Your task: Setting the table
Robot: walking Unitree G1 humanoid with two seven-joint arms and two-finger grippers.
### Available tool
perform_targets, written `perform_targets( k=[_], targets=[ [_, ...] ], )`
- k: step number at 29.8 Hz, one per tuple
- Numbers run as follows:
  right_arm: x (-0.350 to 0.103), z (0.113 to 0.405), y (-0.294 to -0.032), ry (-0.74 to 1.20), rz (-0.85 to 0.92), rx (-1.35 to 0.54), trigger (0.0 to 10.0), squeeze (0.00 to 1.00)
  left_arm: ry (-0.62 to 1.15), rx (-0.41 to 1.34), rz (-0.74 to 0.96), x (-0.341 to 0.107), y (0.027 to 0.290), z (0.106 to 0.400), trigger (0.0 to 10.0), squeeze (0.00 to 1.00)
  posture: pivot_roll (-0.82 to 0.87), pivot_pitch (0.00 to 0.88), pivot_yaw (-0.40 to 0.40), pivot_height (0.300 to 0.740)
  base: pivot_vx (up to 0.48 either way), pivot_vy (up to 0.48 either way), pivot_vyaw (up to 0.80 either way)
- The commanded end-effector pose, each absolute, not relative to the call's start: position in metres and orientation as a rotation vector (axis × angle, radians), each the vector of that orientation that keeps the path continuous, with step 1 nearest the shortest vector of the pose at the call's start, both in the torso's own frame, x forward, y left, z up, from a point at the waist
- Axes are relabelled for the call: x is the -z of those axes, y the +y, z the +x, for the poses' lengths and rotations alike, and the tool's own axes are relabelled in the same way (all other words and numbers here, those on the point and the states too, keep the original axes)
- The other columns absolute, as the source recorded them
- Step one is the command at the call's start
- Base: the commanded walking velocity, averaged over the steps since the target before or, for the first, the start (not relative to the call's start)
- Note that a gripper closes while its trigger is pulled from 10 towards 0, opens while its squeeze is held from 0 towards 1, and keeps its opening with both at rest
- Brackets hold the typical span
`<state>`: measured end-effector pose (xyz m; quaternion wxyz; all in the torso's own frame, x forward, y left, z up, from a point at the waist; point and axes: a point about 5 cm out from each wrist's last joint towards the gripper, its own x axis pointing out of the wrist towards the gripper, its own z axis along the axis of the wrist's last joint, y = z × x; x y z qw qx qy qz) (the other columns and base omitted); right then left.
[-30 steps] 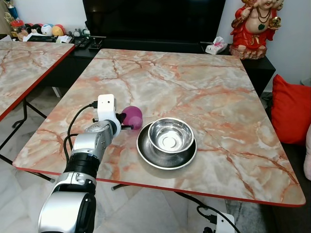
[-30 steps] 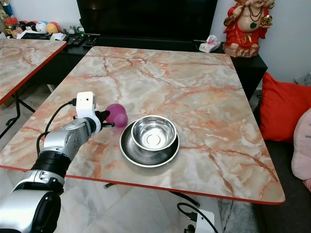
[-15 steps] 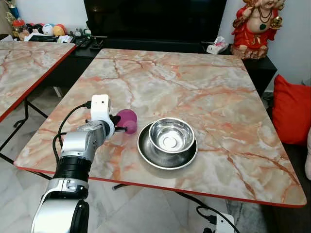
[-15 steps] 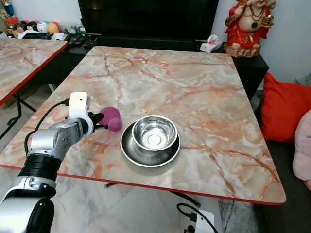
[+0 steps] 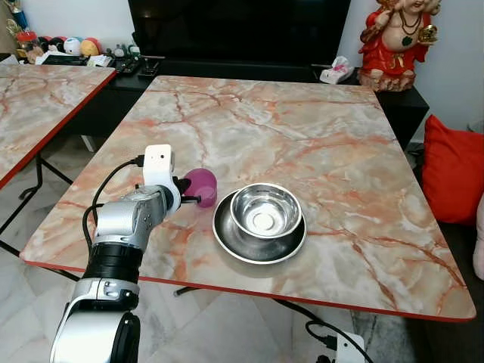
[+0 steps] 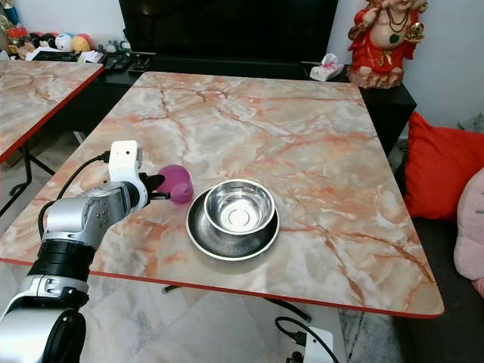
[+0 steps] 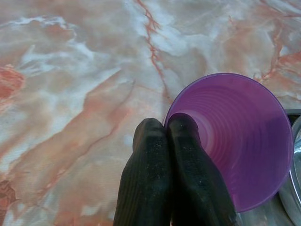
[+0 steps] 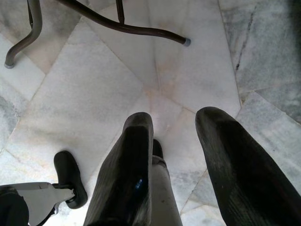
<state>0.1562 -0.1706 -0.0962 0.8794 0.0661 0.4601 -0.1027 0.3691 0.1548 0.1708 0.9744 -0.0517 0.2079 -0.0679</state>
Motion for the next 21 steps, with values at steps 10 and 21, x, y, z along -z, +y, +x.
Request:
perform_targets(
  k=[10,21],
  targets=[
    [0.0976,0.1527,-0.1705,0.972,0.135,0.218,10.0,0.00,0.430,0.120,-0.073,-0.1670,0.1560,0.3658,10.0,0.00,0.06,0.002,0.000,0.740,0.000,0.000,0.00],
    [0.0975,0.1529,-0.1707,0.971,0.132,0.216,10.0,0.00,0.429,0.111,-0.078,-0.1660,0.1569,0.3655,10.0,0.15,0.06,0.002,-0.002,0.740,0.000,0.000,0.00]
  ],
)
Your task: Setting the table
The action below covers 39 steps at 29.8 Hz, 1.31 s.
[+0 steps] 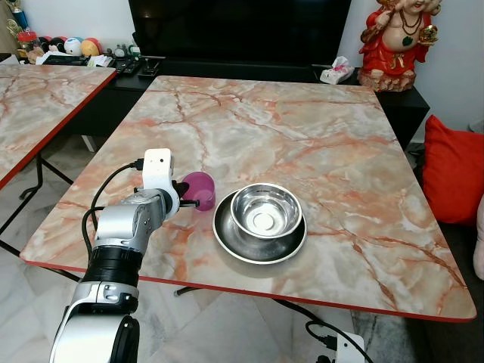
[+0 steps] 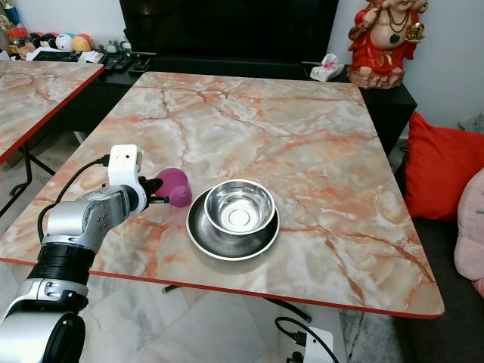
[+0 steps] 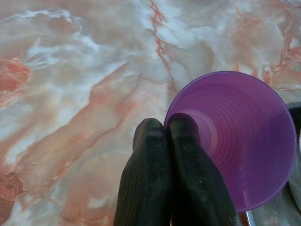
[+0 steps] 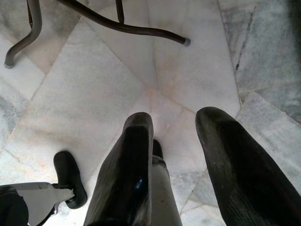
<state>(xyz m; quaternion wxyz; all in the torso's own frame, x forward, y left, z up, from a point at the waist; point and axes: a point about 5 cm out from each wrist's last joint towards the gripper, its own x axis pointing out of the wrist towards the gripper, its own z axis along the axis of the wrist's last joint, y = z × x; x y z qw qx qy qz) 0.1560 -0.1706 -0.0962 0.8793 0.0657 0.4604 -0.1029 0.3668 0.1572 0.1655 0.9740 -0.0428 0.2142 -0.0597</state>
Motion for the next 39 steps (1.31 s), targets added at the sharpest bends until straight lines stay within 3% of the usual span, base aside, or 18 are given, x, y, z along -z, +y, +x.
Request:
perform_targets(
  k=[1,2,3,4,20,21,23,32,33,39],
  targets=[
    [0.097,0.153,-0.171,0.971,0.133,0.216,10.0,0.00,0.426,0.110,-0.081,-0.166,0.157,0.366,10.0,0.22,0.06,0.002,-0.002,0.740,0.000,0.000,0.00],
    [0.097,0.153,-0.171,0.971,0.132,0.217,10.0,0.00,0.424,0.110,-0.083,-0.167,0.157,0.366,10.0,0.35,0.06,0.002,-0.002,0.740,0.000,0.000,0.00],
    [0.097,0.153,-0.171,0.971,0.132,0.217,10.0,0.00,0.424,0.110,-0.083,-0.167,0.157,0.366,10.0,0.35,0.06,0.002,-0.002,0.740,0.000,0.000,0.00],
    [0.097,0.153,-0.171,0.971,0.133,0.217,10.0,0.00,0.422,0.110,-0.087,-0.167,0.157,0.366,10.0,0.46,0.06,0.003,-0.002,0.740,0.000,0.000,0.00],
    [0.097,0.153,-0.171,0.972,0.129,0.216,10.0,0.00,0.387,0.105,-0.109,-0.170,0.155,0.368,10.0,0.45,0.06,0.002,-0.004,0.740,0.000,0.000,0.00],
    [0.097,0.153,-0.171,0.971,0.130,0.215,10.0,0.00,0.386,0.107,-0.110,-0.171,0.154,0.368,10.0,0.68,0.06,0.002,-0.004,0.740,0.000,0.000,0.00],
    [0.097,0.153,-0.171,0.971,0.130,0.216,10.0,0.00,0.385,0.108,-0.112,-0.171,0.154,0.368,10.0,0.74,0.06,0.002,-0.004,0.740,0.000,0.000,0.00],
    [0.098,0.153,-0.171,0.972,0.129,0.214,10.0,0.00,0.382,0.107,-0.121,-0.172,0.153,0.368,10.0,0.69,0.06,0.003,-0.004,0.740,0.000,0.000,0.00],
    [0.098,0.153,-0.171,0.972,0.129,0.215,10.0,0.00,0.374,0.107,-0.125,-0.173,0.153,0.368,10.0,0.00,0.06,0.003,-0.004,0.740,0.000,0.000,0.00],
    [0.097,0.153,-0.171,0.972,0.130,0.216,10.0,0.00,0.326,0.117,-0.141,-0.178,0.151,0.371,10.0,0.00,0.06,0.000,-0.004,0.740,0.000,0.000,0.00]
  ],
)
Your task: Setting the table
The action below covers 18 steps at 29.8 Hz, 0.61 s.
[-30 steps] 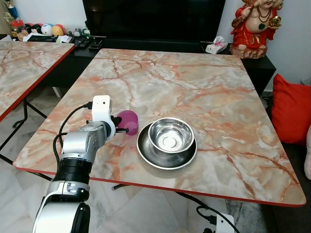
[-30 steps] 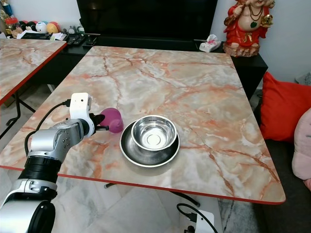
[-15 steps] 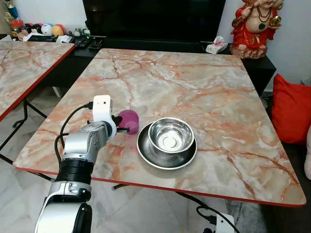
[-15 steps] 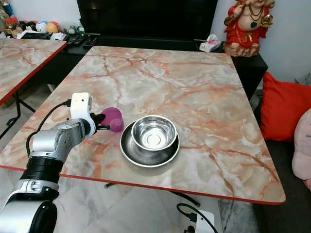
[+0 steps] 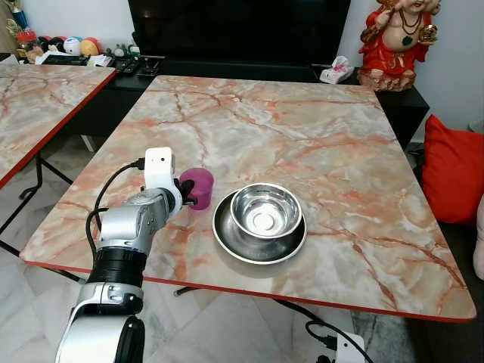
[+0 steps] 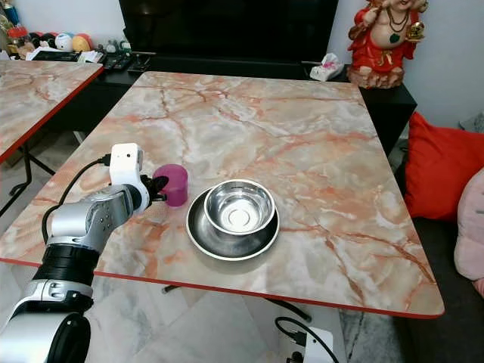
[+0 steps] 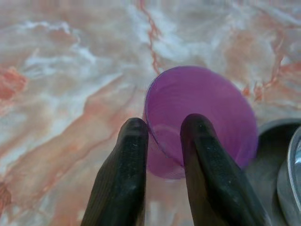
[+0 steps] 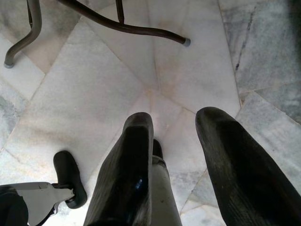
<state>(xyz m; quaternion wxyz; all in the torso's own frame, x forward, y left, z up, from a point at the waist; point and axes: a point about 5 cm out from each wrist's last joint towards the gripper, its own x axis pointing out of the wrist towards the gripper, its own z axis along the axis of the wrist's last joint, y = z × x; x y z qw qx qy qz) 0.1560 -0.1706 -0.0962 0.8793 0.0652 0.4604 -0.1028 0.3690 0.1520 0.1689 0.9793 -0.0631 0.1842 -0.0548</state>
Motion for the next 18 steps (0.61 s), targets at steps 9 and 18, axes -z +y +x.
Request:
perform_targets(
  k=[9,18],
  targets=[
    [0.0975,0.1529,-0.1708,0.972,0.128,0.214,10.0,0.00,0.314,0.130,-0.143,-0.1780,0.1483,0.3707,10.0,0.00,0.06,0.000,-0.003,0.740,0.000,0.000,0.00],
    [0.0977,0.1523,-0.1709,0.973,0.126,0.214,10.0,0.00,0.315,0.137,-0.129,-0.1748,0.1485,0.3692,10.0,0.00,0.06,0.000,-0.002,0.740,0.000,0.000,0.00]
  ],
)
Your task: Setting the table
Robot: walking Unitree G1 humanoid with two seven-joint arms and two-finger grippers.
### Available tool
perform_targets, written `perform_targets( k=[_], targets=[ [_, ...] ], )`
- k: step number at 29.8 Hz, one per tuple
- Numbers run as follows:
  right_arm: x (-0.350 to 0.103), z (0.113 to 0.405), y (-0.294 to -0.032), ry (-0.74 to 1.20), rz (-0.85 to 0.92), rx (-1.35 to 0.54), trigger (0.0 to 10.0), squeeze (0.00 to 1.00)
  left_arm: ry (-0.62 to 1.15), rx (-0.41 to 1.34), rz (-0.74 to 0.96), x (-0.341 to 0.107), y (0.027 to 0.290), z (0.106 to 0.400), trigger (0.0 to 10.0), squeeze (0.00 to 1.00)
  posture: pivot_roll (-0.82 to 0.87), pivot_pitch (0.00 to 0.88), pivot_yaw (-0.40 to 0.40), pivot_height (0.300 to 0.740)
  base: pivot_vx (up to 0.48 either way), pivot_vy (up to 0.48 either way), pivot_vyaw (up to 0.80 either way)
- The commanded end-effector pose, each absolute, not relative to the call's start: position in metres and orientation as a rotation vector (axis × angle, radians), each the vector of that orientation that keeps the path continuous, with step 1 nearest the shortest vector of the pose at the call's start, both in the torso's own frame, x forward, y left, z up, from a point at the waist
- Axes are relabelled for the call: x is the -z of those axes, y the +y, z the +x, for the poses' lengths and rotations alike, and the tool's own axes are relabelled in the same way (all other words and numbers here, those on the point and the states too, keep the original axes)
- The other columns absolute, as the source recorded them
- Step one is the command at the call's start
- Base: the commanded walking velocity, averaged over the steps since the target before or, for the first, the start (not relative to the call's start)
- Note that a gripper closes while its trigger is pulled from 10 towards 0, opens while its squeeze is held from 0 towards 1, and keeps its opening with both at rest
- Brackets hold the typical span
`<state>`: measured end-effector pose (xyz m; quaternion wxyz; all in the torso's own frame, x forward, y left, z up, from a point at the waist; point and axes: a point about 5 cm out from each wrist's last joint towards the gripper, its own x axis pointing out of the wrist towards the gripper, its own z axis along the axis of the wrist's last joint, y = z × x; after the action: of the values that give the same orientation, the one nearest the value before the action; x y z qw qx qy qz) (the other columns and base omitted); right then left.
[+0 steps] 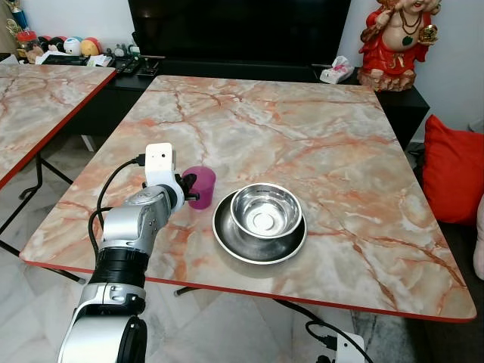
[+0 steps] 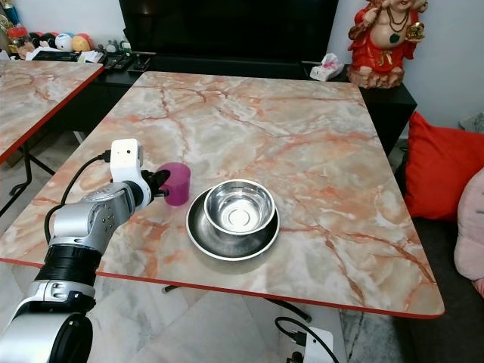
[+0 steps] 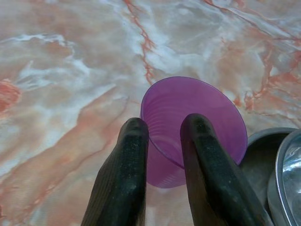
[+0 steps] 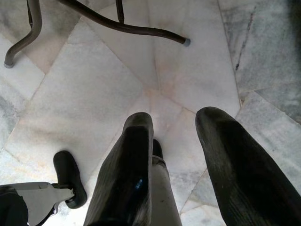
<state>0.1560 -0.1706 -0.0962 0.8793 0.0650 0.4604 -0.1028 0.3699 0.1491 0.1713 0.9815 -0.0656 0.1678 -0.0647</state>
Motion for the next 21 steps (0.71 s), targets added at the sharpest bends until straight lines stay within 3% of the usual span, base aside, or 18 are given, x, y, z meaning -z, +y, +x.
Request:
perform_targets(
  k=[1,15,17,21],
  targets=[
    [0.098,0.152,-0.171,0.973,0.126,0.214,10.0,0.00,0.297,0.138,-0.100,-0.176,0.150,0.369,10.0,0.00,0.06,0.000,-0.002,0.740,0.000,0.000,0.00],
    [0.098,0.152,-0.171,0.972,0.126,0.211,10.0,0.00,0.175,0.158,0.054,-0.183,0.149,0.368,10.0,0.00,0.06,0.000,-0.002,0.740,0.000,0.000,0.00],
    [0.098,0.151,-0.171,0.971,0.126,0.212,10.0,0.00,0.125,0.162,0.090,-0.187,0.149,0.368,10.0,0.00,0.06,0.000,-0.002,0.740,0.000,0.000,0.00],
    [0.097,0.152,-0.171,0.956,0.135,0.222,10.0,0.00,-0.179,0.258,0.244,-0.206,0.138,0.356,10.0,0.00,0.05,0.000,-0.004,0.740,0.000,0.000,0.00]
  ],
)
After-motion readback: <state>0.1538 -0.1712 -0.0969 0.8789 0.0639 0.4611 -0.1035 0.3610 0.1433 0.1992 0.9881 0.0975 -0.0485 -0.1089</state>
